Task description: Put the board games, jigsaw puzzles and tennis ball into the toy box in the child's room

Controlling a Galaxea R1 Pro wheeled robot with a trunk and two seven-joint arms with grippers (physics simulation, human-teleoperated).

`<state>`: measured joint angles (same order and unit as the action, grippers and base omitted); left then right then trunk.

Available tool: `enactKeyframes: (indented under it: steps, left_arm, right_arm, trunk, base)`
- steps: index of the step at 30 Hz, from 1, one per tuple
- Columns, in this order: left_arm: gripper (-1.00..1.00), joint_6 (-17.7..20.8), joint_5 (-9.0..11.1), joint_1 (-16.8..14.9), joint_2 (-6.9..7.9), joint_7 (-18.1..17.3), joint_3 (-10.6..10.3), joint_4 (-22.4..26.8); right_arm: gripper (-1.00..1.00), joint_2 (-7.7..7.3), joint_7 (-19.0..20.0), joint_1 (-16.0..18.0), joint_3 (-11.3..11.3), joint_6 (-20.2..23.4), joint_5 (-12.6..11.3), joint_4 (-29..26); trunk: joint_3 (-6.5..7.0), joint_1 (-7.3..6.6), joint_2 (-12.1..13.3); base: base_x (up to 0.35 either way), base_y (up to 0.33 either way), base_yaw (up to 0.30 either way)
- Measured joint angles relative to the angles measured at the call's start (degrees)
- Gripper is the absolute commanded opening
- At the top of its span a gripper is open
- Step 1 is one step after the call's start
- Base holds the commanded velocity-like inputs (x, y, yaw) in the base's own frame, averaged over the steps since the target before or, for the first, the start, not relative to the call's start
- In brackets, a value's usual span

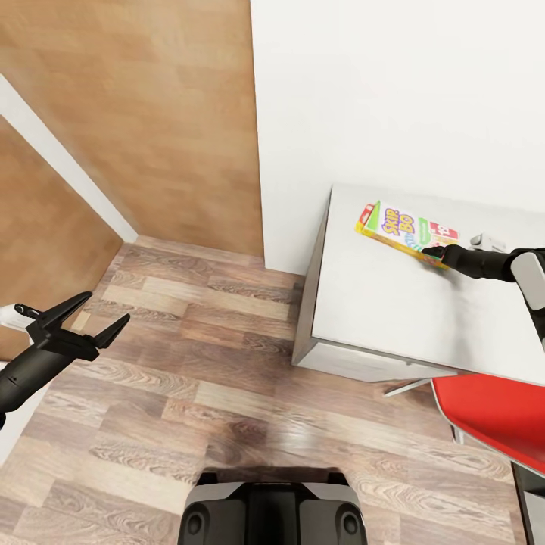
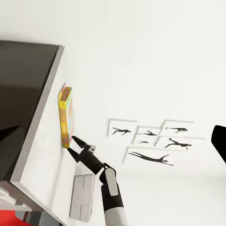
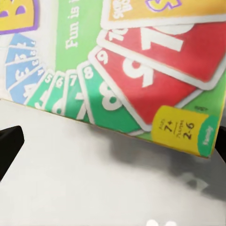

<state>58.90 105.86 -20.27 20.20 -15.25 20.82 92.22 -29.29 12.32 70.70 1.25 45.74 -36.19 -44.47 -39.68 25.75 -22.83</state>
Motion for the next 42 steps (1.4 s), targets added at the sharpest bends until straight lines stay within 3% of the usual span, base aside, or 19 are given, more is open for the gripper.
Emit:
enactKeyframes:
  steps: [18, 42]
  left_arm:
    - [1.0, 0.0, 0.0, 0.0, -0.01, -0.01, -0.02, 0.0]
    - [1.0, 0.0, -0.01, 0.0, -0.04, -0.07, -0.02, 0.0]
  right_arm:
    - [1.0, -0.01, -0.11, 0.0, -0.18, -0.22, -0.03, 0.0]
    - [1.0, -0.53, -0.39, -0.04, -0.18, -0.6, 0.07, 0.17]
  trunk:
    - [0.0, -0.01, 0.0]
    - [0.0, 0.0, 0.0]
  base:
    - [0.008, -0.003, 0.008]
    - [0.163, -0.053, 0.0]
